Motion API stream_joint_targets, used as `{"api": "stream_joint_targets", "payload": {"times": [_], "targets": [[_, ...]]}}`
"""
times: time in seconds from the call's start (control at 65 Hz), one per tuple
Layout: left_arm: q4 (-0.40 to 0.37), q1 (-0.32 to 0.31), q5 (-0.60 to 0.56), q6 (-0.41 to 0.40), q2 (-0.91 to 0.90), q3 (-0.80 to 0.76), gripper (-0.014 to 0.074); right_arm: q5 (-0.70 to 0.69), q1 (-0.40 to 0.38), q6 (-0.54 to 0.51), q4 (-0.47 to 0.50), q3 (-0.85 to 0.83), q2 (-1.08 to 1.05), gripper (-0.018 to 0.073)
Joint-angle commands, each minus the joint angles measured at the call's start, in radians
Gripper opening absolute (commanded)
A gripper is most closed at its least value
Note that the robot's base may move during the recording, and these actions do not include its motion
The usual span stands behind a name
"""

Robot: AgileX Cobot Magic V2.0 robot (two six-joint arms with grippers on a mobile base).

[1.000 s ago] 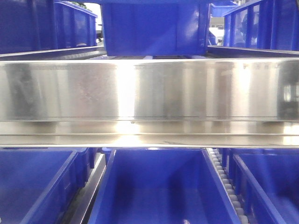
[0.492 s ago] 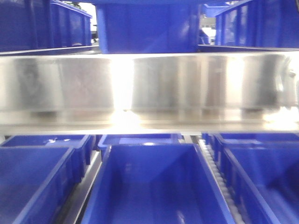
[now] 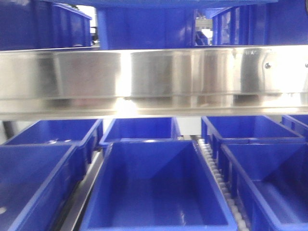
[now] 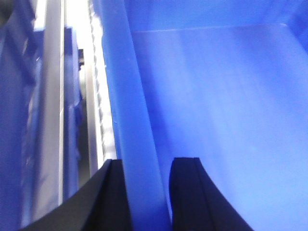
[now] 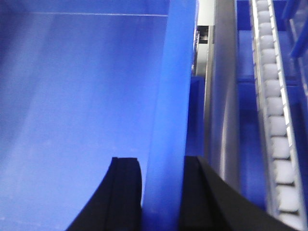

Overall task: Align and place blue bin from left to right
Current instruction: 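Hold the blue bin with both grippers while the base backs away and turns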

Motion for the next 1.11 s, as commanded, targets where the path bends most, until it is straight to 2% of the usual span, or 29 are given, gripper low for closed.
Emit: {"api": "stream_joint_targets", "payload": {"times": [0.0,1.092], "targets": [[0.031,0.003,-0.072,0.016,-0.032,-0.016,-0.0018,-0.08,-0.011,-0.027,-0.064,-0.02,-0.017,-0.0075],[0.031,0.003,-0.072,0.016,-0.032,-0.016,-0.0018,-0.08,-0.011,-0.027,-0.064,-0.02,-0.017,-0.0075]]}}
